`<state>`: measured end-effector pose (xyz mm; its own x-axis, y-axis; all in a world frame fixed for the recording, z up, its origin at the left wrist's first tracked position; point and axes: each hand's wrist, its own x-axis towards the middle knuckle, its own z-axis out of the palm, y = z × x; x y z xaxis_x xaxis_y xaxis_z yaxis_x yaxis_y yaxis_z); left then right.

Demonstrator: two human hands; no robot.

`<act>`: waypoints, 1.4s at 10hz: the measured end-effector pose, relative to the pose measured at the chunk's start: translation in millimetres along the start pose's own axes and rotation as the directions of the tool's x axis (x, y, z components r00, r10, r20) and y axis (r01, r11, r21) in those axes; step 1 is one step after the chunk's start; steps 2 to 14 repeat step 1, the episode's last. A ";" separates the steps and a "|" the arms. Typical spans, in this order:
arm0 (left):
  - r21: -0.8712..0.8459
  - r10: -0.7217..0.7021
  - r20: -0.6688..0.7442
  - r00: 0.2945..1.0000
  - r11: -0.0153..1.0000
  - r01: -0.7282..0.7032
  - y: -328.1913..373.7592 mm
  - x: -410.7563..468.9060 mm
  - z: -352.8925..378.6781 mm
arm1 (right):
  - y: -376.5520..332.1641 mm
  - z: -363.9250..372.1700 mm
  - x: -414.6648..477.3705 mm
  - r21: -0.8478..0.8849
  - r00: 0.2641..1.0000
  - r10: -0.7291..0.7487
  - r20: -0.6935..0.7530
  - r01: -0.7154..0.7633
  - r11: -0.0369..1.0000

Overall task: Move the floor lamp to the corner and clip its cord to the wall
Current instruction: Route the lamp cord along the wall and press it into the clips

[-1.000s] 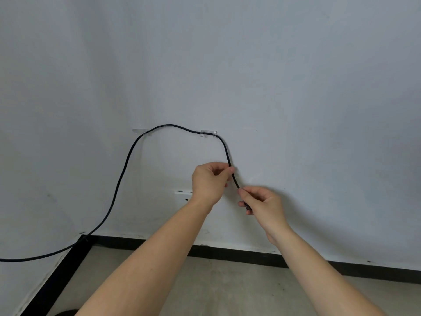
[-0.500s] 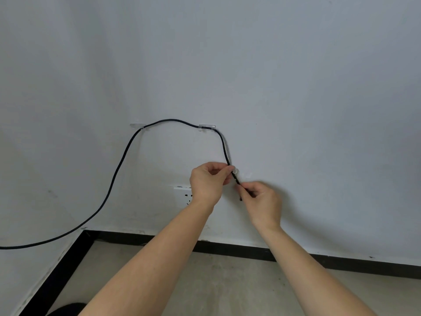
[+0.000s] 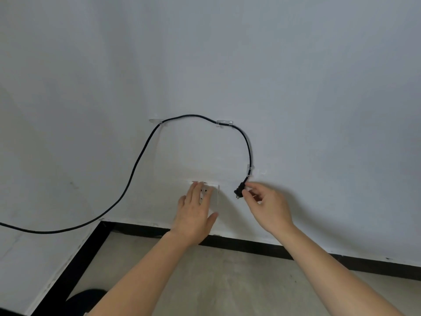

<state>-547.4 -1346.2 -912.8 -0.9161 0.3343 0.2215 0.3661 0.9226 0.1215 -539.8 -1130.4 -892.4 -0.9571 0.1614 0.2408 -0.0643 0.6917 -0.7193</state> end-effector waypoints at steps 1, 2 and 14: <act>0.019 -0.030 0.051 0.998 0.999 0.029 2.1 0.6 6.2 | 0.4 -5.3 -8.2 -0.042 0.999 -0.006 0.039 0.007 0.999; 0.019 -0.030 0.051 0.998 0.999 0.029 2.1 0.6 6.2 | 0.4 -5.3 -8.2 -0.042 0.999 -0.006 0.039 0.007 0.999; 0.019 -0.030 0.051 0.998 0.999 0.029 2.1 0.6 6.2 | 0.4 -5.3 -8.2 -0.042 0.999 -0.006 0.039 0.007 0.999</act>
